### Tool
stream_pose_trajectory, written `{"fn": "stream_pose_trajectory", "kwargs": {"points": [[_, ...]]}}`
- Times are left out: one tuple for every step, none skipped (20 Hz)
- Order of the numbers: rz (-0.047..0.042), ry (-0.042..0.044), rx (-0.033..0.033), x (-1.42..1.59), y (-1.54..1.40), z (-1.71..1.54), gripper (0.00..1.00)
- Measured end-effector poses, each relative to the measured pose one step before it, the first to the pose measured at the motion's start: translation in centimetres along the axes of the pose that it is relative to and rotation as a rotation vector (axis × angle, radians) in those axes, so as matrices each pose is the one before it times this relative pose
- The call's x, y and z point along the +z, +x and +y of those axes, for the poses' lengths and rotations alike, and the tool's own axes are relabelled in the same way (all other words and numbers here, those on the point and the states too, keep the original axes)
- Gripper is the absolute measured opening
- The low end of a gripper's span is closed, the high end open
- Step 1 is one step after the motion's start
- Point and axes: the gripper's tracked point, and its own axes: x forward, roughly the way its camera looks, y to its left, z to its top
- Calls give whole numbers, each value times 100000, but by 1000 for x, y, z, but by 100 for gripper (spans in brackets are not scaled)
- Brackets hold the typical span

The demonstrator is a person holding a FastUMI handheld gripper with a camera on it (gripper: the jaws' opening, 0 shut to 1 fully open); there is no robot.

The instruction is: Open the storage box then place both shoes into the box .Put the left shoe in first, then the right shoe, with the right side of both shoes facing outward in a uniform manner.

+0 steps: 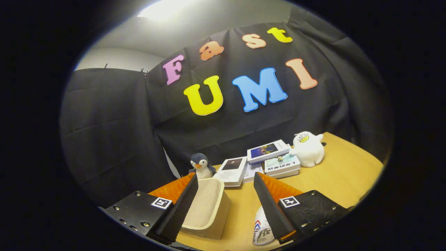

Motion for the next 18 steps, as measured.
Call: {"fn": "stream_pose_trajectory", "kwargs": {"points": [[1888,2953,859,-644,167,133,97],[1878,2764,829,-581,91,105,97],[1931,2562,771,-640,233,98,97],[2036,2129,451,-618,255,24,97],[2058,2171,860,-790,263,71,97],[2066,2362,1196,-632,209,126,96],[1652,2477,742,-671,309,-19,96],[1640,2549,933,-416,134,-37,97],[1549,2556,910,-569,202,67,97],[1735,2636,819,-455,118,-26,97],[1831,2614,1049,-560,123,-34,97],[1821,2921,833,-457,229,-17,97],[1664,3120,1037,-613,337,-43,97],[1406,3090,588,-417,323,-106,97],[1296,2766,284,-457,215,-112,97],[1265,2431,341,-364,189,-119,97],[1227,2319,73,-461,160,-129,97],[1250,2261,80,-252,165,-226,97]]}}
